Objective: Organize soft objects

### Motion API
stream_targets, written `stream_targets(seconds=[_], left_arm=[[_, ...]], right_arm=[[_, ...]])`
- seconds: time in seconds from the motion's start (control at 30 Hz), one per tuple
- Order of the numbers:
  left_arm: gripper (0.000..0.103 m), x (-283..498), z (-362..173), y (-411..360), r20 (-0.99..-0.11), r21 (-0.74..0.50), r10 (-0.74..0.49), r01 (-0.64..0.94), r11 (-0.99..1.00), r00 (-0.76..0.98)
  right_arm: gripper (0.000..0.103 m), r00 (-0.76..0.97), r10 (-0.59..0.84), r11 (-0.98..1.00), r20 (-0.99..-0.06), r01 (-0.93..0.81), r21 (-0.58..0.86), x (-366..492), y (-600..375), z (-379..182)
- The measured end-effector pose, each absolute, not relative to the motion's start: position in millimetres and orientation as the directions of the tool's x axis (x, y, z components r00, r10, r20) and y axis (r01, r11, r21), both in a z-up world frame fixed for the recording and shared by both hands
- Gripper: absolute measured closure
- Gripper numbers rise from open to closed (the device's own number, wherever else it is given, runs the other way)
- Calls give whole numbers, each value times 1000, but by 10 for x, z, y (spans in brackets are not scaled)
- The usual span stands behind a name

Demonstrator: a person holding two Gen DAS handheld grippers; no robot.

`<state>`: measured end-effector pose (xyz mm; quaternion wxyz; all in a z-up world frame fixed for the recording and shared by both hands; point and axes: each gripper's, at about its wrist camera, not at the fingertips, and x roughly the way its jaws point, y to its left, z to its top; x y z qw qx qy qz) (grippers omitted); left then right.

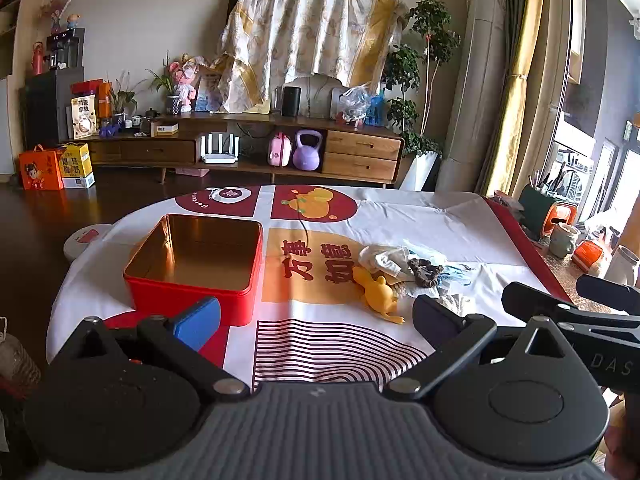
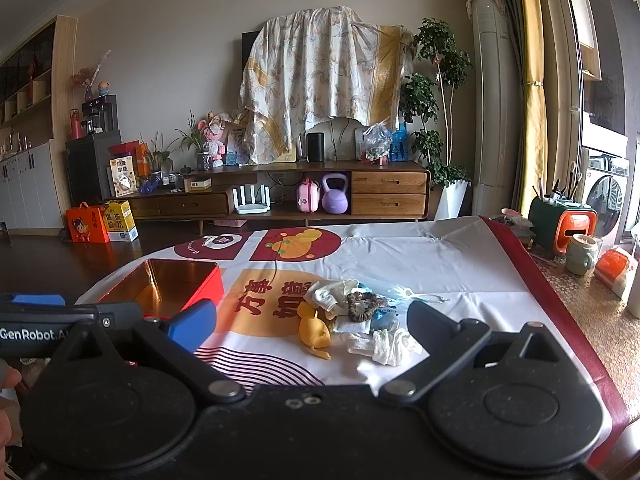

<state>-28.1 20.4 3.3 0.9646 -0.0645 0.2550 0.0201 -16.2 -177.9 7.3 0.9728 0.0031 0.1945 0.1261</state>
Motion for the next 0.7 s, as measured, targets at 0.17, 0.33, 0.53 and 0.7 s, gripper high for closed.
stream_targets(seconds=[0.17, 0.33, 0.53, 0.7], left_arm=[[0, -270, 19, 211, -499, -116, 3, -70, 991, 866], [0, -177, -51, 182, -518, -118, -5, -65, 991, 856], [0, -17, -116, 187, -540, -117, -7, -67, 991, 842], [0, 183, -190, 162, -564, -123, -21, -59, 991, 826]], right_arm=[[2, 891, 247, 968, -380, -244, 55, -156, -1784, 65], [2, 887, 245, 969, -392, -242, 57, -97, -1820, 1], [2, 880, 241, 969, -410, -240, 56, 48, -1840, -66], [2, 871, 245, 968, -426, -241, 64, 226, -1855, -125]])
